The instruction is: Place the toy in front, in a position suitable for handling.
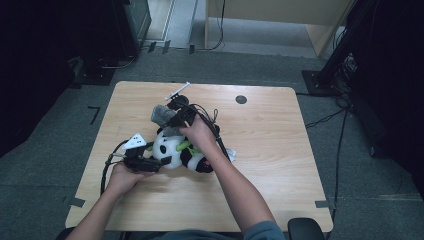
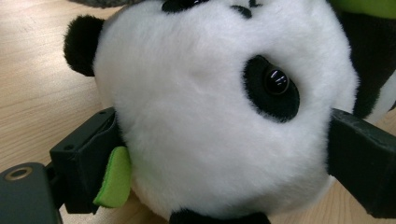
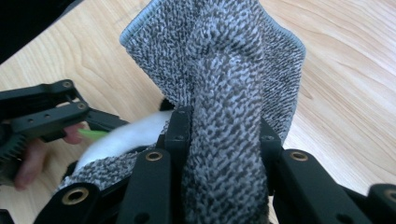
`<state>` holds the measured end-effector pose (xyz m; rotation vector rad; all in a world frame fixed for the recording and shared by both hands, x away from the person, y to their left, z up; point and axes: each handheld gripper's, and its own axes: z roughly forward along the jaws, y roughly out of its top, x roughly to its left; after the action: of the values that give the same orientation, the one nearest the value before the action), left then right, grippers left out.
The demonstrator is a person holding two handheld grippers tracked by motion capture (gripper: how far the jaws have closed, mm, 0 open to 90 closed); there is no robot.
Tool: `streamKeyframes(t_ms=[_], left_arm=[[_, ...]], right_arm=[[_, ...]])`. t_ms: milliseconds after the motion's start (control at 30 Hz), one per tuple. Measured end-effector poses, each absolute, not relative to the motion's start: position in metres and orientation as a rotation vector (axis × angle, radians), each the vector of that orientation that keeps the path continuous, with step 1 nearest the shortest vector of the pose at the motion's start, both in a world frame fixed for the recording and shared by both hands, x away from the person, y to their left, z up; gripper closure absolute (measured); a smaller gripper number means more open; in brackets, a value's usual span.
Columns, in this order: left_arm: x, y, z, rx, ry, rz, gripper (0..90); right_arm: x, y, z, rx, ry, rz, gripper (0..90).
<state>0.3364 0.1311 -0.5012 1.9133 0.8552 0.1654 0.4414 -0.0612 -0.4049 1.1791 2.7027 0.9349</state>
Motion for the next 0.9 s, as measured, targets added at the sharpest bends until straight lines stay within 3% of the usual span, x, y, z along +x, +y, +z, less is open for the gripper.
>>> streamKeyframes(t_ms=[533,900], left_arm=[[0.336,0.131,-0.501,1.915,0.854,0.166,5.9],[0.337,0.131,-0.501,1.913,0.854,0.165,5.9]], right_arm=[[0.45,-0.093,-0.407,1.221,2.646,0.806,68.6],[0.444,-0.1,-0.381,1.205,2.579,0.933,69.4]])
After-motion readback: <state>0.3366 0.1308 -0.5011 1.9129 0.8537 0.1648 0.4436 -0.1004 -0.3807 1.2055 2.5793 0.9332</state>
